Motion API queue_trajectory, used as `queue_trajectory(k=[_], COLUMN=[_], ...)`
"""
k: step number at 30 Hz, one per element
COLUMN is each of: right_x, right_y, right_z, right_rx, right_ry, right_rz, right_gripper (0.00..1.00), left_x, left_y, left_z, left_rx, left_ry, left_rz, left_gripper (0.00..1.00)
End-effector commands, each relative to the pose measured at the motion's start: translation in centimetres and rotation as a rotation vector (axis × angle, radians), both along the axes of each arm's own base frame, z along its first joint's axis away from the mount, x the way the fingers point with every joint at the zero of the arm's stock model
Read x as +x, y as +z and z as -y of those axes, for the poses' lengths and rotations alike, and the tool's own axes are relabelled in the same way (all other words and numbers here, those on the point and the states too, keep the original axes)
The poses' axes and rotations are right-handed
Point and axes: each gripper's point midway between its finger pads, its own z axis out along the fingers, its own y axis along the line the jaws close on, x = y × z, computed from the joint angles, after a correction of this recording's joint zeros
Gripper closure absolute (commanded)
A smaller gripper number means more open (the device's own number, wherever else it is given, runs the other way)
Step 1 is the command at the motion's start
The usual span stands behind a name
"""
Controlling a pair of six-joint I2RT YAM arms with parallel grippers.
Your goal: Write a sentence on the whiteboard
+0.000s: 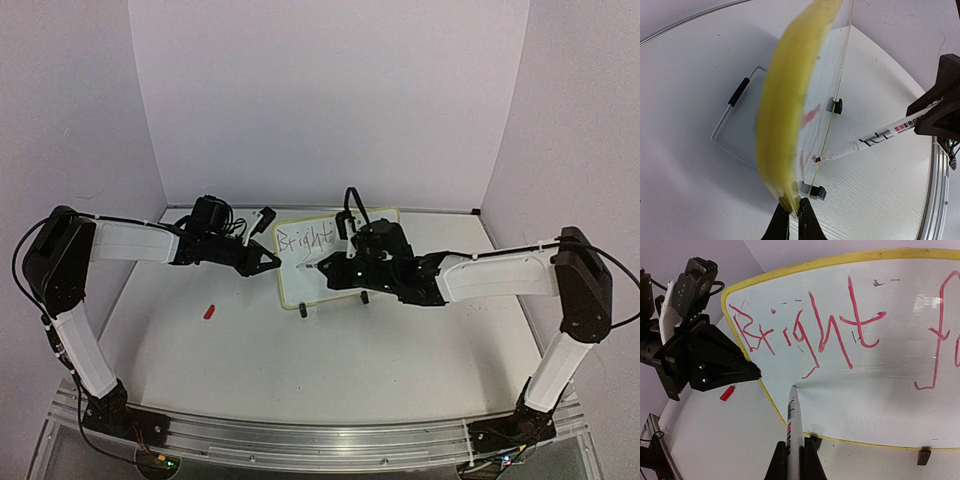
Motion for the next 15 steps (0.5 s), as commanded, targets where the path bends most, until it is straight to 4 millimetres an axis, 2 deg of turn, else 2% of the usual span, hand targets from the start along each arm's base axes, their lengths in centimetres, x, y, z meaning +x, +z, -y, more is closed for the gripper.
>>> queue_trajectory(k=[1, 5, 15], right_x=[1.3, 1.2, 0.0], right_y=[1.7, 0.9, -3.1], right_z=[-0.8, -1.3, 0.4], right_rx=[0.007, -0.008, -0.078], right_ry=[-0.016, 0.002, -0.012], right_rz=[0.052, 0.033, -0.046], right_gripper=[1.00, 1.00, 1.00], left_x=[1.0, 1.0, 1.0], left_y=[-0.9, -0.8, -0.7], left_z=[-1.3, -1.2, -1.2], left_rx=[0.070, 0.068, 0.067], left_ry=[0.057, 0.056, 0.054], left_rz=[0.018, 0.019, 0.022], left_gripper=[1.00, 1.00, 1.00])
